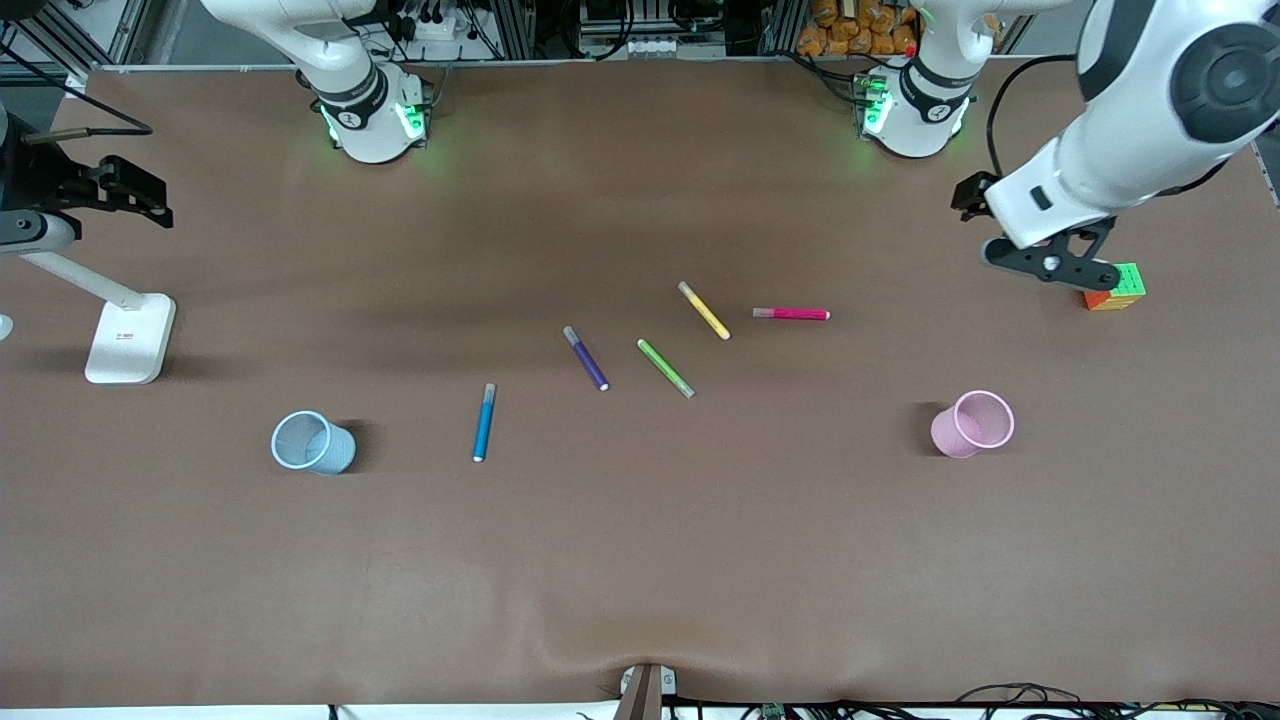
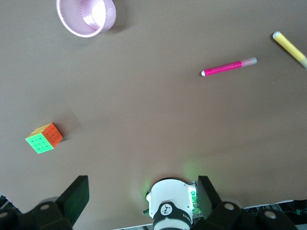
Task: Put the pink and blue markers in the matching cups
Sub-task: 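Move the left gripper to the pink marker while the right gripper reaches out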
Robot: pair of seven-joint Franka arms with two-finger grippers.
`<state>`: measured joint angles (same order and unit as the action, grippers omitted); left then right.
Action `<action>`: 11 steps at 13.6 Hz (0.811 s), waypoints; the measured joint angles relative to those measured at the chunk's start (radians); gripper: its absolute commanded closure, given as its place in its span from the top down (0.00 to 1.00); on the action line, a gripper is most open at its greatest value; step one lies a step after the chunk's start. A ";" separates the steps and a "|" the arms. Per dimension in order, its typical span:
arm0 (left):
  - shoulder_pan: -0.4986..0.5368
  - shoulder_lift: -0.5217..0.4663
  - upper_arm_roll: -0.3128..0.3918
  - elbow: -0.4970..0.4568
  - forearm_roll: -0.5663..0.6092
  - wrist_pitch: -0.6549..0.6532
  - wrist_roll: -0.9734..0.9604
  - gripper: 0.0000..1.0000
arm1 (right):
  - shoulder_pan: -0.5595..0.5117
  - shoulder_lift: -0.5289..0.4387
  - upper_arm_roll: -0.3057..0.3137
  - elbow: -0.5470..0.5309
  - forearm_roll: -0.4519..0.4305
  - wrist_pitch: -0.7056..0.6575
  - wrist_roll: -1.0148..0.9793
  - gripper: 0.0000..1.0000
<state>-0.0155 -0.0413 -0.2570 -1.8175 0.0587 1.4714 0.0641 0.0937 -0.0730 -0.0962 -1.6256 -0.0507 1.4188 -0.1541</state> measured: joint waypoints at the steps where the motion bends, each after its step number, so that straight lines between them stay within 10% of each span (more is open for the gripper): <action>1: 0.000 -0.007 -0.026 -0.035 0.000 0.028 0.001 1.00 | 0.001 0.000 0.000 -0.001 0.000 0.000 0.008 1.00; 11: -0.006 -0.030 -0.234 -0.314 0.002 0.299 0.297 1.00 | 0.073 0.000 0.005 -0.003 0.011 -0.029 0.136 1.00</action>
<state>-0.0219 -0.0715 -0.4906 -2.1310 0.0607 1.7702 0.3608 0.1670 -0.0731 -0.0913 -1.6283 -0.0396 1.3900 -0.0184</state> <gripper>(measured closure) 0.000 0.000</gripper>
